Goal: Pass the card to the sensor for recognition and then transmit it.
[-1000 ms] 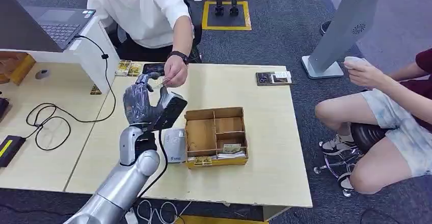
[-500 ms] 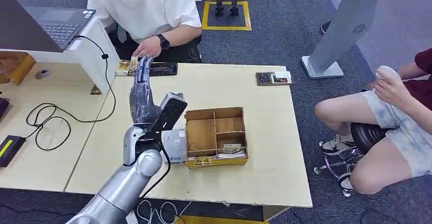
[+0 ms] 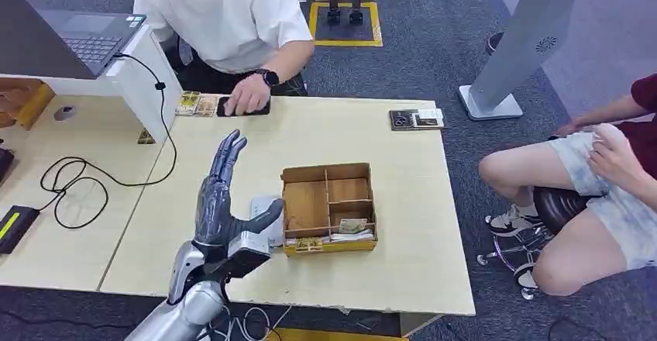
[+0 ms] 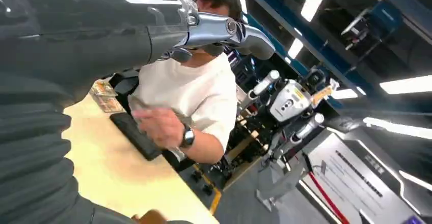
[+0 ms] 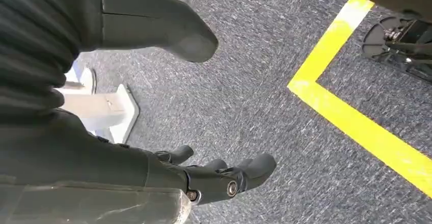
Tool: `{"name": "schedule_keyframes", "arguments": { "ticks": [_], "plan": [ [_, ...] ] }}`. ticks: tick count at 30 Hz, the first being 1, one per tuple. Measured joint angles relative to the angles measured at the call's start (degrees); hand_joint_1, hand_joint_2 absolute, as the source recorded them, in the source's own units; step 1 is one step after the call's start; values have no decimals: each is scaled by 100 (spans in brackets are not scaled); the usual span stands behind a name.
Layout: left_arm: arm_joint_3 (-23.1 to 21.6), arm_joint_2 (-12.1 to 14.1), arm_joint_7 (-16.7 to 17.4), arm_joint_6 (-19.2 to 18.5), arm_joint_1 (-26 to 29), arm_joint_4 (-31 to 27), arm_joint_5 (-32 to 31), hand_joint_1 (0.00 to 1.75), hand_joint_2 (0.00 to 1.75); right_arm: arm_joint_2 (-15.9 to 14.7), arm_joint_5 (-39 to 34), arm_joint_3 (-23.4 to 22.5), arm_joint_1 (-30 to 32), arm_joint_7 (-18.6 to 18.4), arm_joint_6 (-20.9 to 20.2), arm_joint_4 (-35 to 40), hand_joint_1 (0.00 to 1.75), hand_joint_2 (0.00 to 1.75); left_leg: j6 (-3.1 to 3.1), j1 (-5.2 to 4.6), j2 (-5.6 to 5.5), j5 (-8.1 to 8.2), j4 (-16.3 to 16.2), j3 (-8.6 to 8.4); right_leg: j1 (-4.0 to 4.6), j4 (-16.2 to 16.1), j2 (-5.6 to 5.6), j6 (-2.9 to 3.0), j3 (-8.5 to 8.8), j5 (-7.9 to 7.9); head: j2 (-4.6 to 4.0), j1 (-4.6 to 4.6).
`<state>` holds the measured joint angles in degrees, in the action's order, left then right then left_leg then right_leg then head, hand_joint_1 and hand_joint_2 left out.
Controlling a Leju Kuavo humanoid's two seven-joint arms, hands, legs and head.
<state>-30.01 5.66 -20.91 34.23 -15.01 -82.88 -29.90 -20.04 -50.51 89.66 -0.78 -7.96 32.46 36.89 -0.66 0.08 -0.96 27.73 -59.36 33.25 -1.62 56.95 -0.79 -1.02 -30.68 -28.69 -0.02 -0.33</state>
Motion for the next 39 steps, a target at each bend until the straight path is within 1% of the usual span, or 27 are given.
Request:
{"name": "schedule_keyframes", "arguments": {
  "ticks": [3, 7, 10, 13, 16, 20, 23, 27, 33, 35, 38, 39],
  "plan": [
    [-125, 160, -147, -99, 180, -101, -13, 0, 175, -70, -26, 2, 16, -2, 42, 112, 0, 175, 0, 0, 0, 0, 0, 0, 0, 0, 0, 0, 1, 0, 0, 0],
    [-272, 360, -263, -243, 322, -179, -31, 0, 175, -144, -22, 2, 26, -4, 57, 208, 0, 175, -1, 0, 0, 0, 0, 0, 0, 0, 1, 0, 1, 0, 0, -2],
    [-325, 436, -269, -251, 364, -210, -41, 0, 175, -175, -22, 2, 25, -11, 59, 247, 0, 175, 0, 0, 0, 0, 0, 0, 0, 0, 1, 0, 1, 0, 0, 0],
    [-373, 509, -374, -404, 406, -253, -54, 0, 175, -194, -24, 2, 26, -18, 70, 280, 0, 175, 0, 0, 0, 0, 0, 0, 1, 0, 0, 0, 1, 0, 0, -2],
    [-494, 618, -509, -542, 474, -308, -166, 0, 175, -219, -24, 2, 26, -17, 75, 304, 0, 175, 0, 0, 0, 0, 0, 0, 0, 0, 0, 0, 1, 0, 0, 0],
    [-705, 756, -558, -632, 550, -336, -436, 0, 175, -236, -31, 4, 25, -15, 72, 311, 0, 175, -1, 0, 0, 1, 0, 0, 0, 0, 0, 0, 1, 0, 0, -2],
    [-898, 867, -479, -660, 572, -336, -763, 0, 175, -243, -20, 4, 22, -9, 44, 308, 0, 175, -1, 0, 0, 1, 0, 0, 0, 0, 1, 0, 1, 0, 0, 0],
    [-1145, 983, -184, -664, 533, -330, -1413, 0, 175, -251, -2, 4, 16, -9, -61, 293, 0, 175, -1, 0, 0, 0, 0, -1, 0, 0, 1, 0, 1, 0, 0, 0],
    [-1576, 1066, -13, -662, 439, -242, -1731, 0, 175, -251, 70, 2, -6, 2, -166, 197, 0, 175, -1, 0, 0, 0, -1, -1, 0, 0, 1, 0, 2, 1, 0, 0],
    [-1681, 1071, 177, -592, 417, -192, -1983, 0, 175, -249, 72, 2, -17, 13, -210, 155, 0, 175, -1, 0, 0, 1, -1, -1, 0, -1, 1, 0, 2, 1, 0, -2],
    [-1840, 1031, 566, -347, 417, -59, -2523, 0, 175, -243, 70, 2, -17, 48, -229, 94, 0, 175, -1, -1, 0, 1, -1, 0, 0, -1, 1, -1, 2, 1, 0, 0],
    [-1889, 1003, 634, -288, 417, -11, -2584, 0, 175, -240, 70, 4, -18, 61, -234, 79, 0, 175, -1, -1, -1, 1, -1, 0, 0, -1, 1, -1, 2, 1, 0, 0]
  ]
}}
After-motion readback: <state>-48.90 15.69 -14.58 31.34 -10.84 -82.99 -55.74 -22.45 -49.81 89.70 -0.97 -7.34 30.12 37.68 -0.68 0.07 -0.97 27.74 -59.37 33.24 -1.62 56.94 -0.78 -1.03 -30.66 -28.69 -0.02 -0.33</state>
